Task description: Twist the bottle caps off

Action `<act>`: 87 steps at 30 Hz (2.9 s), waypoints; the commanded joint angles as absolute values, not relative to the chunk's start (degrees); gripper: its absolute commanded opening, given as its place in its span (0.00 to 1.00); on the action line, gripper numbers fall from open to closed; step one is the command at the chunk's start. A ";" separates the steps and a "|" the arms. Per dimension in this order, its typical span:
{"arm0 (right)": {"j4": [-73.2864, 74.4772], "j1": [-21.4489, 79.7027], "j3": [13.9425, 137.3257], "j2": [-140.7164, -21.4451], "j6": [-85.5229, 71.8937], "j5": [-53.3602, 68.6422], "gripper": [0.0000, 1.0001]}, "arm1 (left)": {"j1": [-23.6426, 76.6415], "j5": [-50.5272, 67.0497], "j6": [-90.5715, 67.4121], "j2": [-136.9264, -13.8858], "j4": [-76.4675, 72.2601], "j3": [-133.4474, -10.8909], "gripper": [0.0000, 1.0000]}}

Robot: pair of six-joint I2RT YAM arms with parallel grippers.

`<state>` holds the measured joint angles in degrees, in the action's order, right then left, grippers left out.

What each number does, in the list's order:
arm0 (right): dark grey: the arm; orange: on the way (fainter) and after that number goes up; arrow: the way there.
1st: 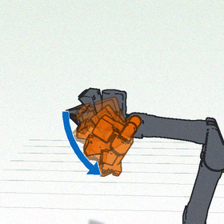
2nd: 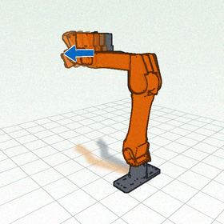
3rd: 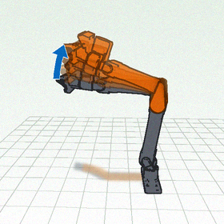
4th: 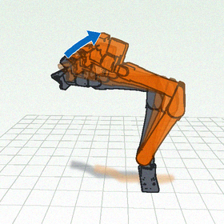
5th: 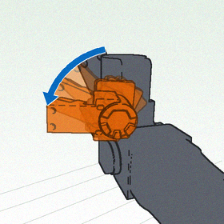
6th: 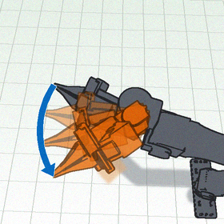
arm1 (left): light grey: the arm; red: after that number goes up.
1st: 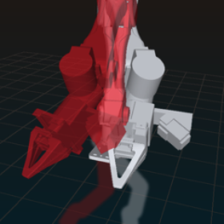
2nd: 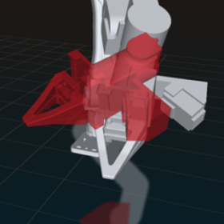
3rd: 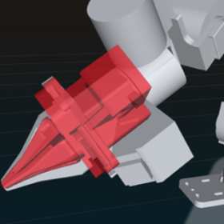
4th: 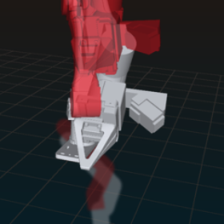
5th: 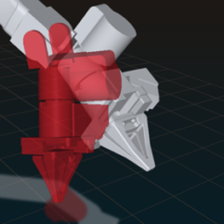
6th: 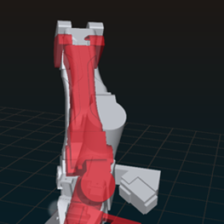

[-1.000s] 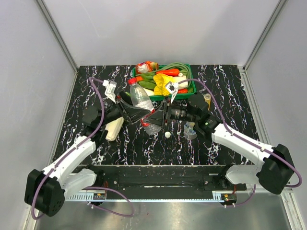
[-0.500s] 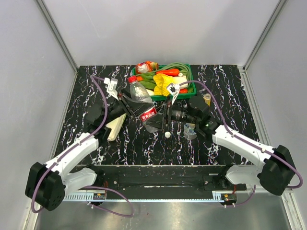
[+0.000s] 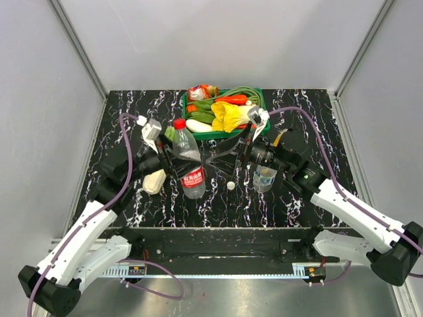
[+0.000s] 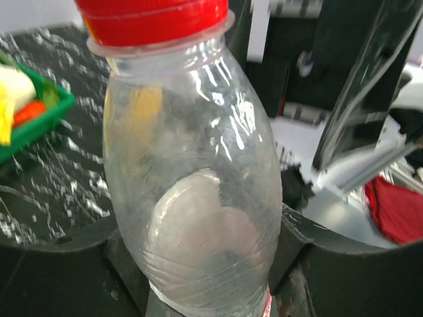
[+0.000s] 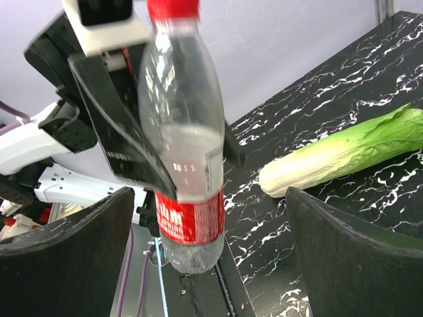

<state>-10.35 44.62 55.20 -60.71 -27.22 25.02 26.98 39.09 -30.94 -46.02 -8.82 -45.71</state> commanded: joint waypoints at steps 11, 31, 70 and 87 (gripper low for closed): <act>-19.15 44.82 60.12 -69.78 -34.97 34.18 1.00 | 35.59 45.79 -23.21 -42.45 2.20 -39.55 0.56; -19.17 44.82 57.48 -66.54 -34.55 31.66 0.00 | 38.76 36.04 -20.57 -41.67 5.10 -39.99 0.99; -10.20 44.74 53.17 -54.67 -30.94 9.94 1.00 | 41.04 24.80 -16.61 -42.63 16.25 -41.66 0.45; -7.29 44.82 58.53 -63.89 -35.24 8.26 1.00 | 47.19 -8.51 -17.32 -39.64 30.14 -45.26 0.35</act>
